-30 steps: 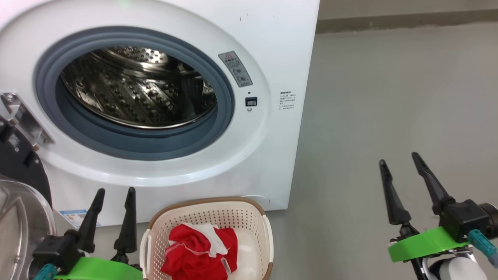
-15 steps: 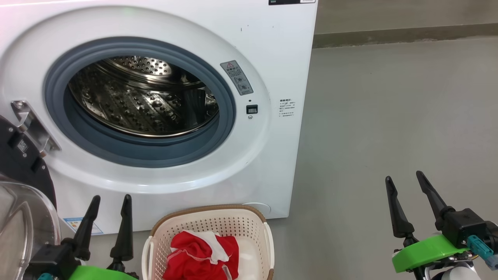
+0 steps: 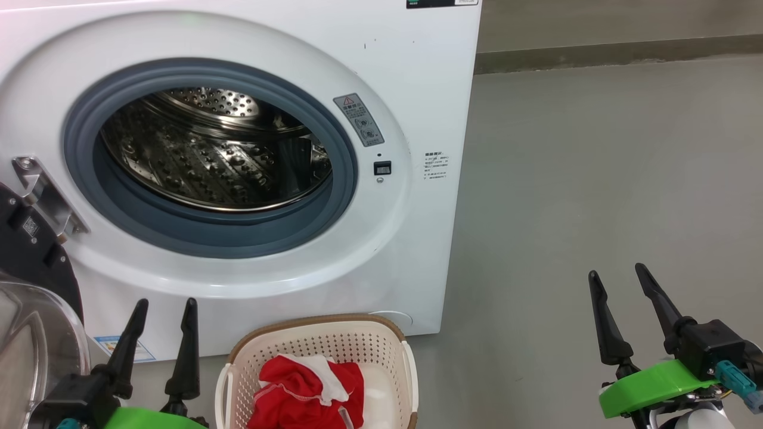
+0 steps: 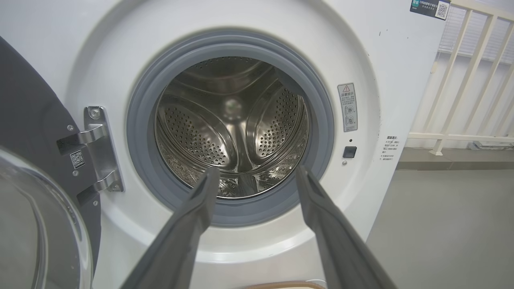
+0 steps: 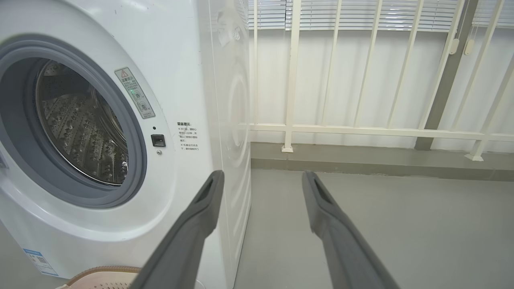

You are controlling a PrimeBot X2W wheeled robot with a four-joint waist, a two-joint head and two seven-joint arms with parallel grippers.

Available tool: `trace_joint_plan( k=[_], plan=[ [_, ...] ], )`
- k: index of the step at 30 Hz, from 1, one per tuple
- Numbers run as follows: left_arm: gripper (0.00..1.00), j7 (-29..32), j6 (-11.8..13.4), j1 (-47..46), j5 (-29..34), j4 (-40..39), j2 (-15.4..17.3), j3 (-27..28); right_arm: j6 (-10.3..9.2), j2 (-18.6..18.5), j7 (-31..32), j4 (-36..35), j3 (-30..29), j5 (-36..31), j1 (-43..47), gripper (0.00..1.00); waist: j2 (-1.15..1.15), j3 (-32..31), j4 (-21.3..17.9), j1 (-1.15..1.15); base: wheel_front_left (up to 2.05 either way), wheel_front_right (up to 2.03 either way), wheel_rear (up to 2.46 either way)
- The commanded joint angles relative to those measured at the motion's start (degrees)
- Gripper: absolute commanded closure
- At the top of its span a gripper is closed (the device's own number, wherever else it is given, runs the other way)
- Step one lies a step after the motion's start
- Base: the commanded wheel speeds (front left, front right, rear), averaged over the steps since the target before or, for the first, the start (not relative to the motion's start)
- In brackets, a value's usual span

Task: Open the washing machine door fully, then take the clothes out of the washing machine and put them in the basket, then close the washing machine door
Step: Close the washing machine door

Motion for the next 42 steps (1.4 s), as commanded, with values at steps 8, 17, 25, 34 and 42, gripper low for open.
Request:
trace_joint_plan(
  k=[8, 17, 25, 34, 42],
  plan=[
    [0.00, -0.7, -0.3, -0.7, 1.8, -1.1, 0.9, 2.8, 0.35, -0.4, -0.4, -1.3, 1.8, 0.1, -1.4, 0.00, 0.00, 0.2, 0.0, 0.00, -0.14, 0.14, 0.00],
    [0.00, -0.7, -0.3, -1.0, 2.9, -0.7, 0.3, 3.4, 0.35, -0.4, -0.4, -1.2, 1.8, 0.1, -1.5, 0.00, 0.00, 0.3, 0.1, 0.00, -1.16, 1.16, 0.00],
    [0.00, -0.7, -0.3, -1.0, 1.5, -1.6, 0.8, 2.1, 0.35, -0.4, -0.4, -1.3, 1.9, 0.0, -1.6, 0.00, 0.00, 0.4, 0.1, 0.00, -1.92, 1.92, 0.00],
    [0.00, -0.7, -0.3, -0.8, 1.2, -2.1, 1.2, 1.6, 0.35, -0.4, -0.4, -1.4, 1.8, -0.1, -1.5, 0.00, 0.00, 0.4, 0.3, 0.00, -1.08, 1.08, 0.00],
    [0.00, -0.7, -0.3, -0.8, 1.6, -2.5, 0.8, 2.4, 0.35, -0.4, -0.4, -1.4, 1.9, -0.1, -1.6, 0.00, 0.00, 0.6, 0.7, 0.00, -0.10, 0.10, 0.00]
  ],
)
